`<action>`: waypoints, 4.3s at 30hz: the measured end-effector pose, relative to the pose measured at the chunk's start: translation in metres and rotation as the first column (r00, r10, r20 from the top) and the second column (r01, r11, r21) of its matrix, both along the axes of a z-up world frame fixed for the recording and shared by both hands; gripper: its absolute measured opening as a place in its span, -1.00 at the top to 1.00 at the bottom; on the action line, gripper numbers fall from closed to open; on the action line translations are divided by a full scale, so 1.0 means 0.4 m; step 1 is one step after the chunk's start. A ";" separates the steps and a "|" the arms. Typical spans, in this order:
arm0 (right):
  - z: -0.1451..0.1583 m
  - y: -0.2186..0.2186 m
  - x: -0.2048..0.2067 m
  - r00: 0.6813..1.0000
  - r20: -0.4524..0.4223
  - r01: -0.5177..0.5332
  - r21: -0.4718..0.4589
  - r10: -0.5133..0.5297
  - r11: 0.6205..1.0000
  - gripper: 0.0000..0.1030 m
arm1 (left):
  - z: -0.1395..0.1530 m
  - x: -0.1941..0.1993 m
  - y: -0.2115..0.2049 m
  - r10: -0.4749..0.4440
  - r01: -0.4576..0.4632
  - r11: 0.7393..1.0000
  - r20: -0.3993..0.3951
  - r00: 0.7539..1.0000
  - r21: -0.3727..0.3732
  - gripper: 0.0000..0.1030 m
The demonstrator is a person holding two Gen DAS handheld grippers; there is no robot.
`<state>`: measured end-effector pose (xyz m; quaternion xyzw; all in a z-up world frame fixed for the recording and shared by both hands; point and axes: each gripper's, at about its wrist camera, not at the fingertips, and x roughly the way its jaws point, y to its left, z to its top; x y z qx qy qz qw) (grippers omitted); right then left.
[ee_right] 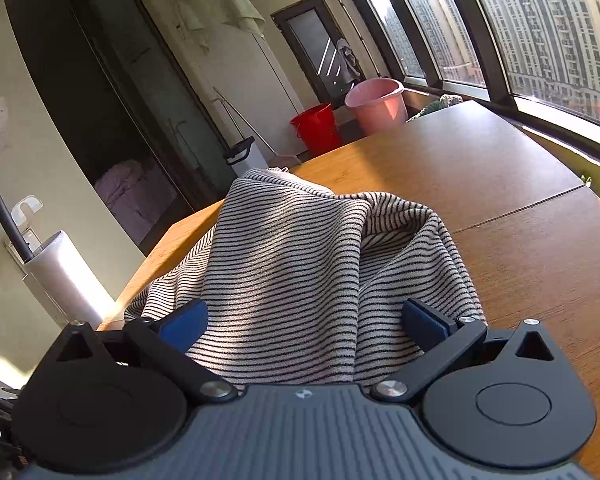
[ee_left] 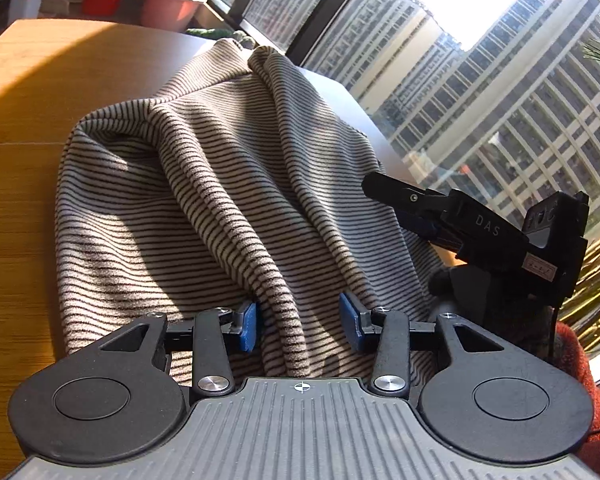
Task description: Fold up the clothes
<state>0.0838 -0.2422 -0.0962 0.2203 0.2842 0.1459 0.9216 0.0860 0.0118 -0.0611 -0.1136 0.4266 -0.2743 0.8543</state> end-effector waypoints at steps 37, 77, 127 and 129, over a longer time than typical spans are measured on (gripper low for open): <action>0.074 0.440 0.045 0.797 -0.063 -0.533 -0.539 0.600 0.652 0.71 | 0.004 -0.036 0.283 0.202 -0.110 0.928 0.231 0.952 -0.356 -1.00; 0.126 0.243 0.316 0.968 0.081 -0.084 -0.790 0.239 0.608 0.20 | 0.092 0.270 -0.012 -0.045 -0.072 0.971 0.471 0.881 0.227 -1.00; 0.085 0.242 -0.059 0.787 -0.115 -0.608 -0.315 0.607 0.729 -0.19 | -0.031 0.363 0.130 0.095 -0.075 0.987 0.141 0.985 -0.139 -1.00; 0.056 0.280 -0.089 0.781 -0.126 -0.600 -0.422 0.612 0.679 -0.06 | -0.034 0.358 0.127 0.091 -0.071 0.990 0.163 0.983 -0.125 -1.00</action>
